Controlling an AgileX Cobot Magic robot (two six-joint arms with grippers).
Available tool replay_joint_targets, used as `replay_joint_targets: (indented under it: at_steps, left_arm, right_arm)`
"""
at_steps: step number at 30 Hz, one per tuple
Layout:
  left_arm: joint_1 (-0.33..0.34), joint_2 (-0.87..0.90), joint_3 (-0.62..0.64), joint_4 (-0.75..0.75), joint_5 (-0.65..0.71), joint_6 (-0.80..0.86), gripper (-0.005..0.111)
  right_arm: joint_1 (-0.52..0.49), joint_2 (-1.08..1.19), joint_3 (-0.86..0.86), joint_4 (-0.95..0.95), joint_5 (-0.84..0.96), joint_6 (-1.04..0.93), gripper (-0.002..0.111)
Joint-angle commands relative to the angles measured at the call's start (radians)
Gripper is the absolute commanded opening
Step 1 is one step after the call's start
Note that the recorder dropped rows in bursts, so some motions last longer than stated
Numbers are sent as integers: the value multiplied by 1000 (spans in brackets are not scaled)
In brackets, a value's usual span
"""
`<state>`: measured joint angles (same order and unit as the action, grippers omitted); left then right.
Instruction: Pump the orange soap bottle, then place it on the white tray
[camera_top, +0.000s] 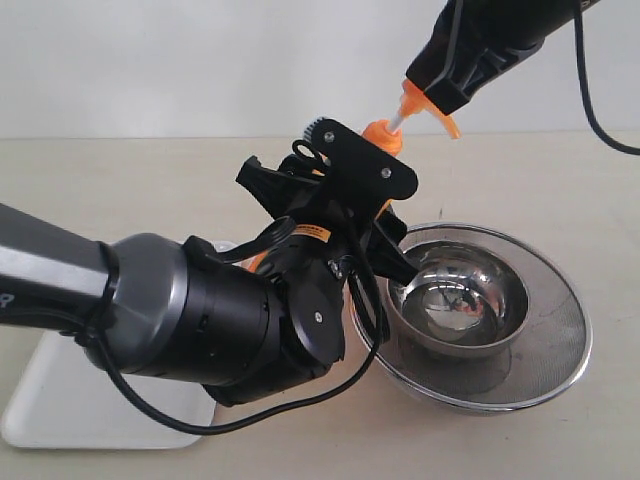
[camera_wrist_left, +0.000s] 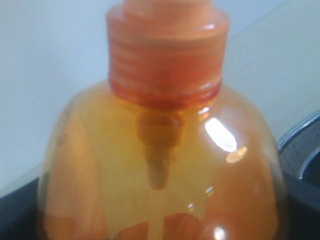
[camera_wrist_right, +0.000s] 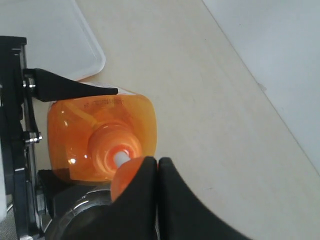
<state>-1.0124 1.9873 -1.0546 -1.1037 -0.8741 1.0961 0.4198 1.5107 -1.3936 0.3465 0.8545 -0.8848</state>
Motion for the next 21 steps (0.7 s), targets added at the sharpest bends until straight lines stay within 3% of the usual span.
replay_joint_targets:
  at_steps: [1,21]
  left_arm:
    - [-8,-1,-6,29,9,-27,5]
    - [-8,-1,-6,29,9,-27,5]
  right_arm:
    - [8,27,22,18,116,-3,0]
    - [8,-12,19,16,44,-8,0]
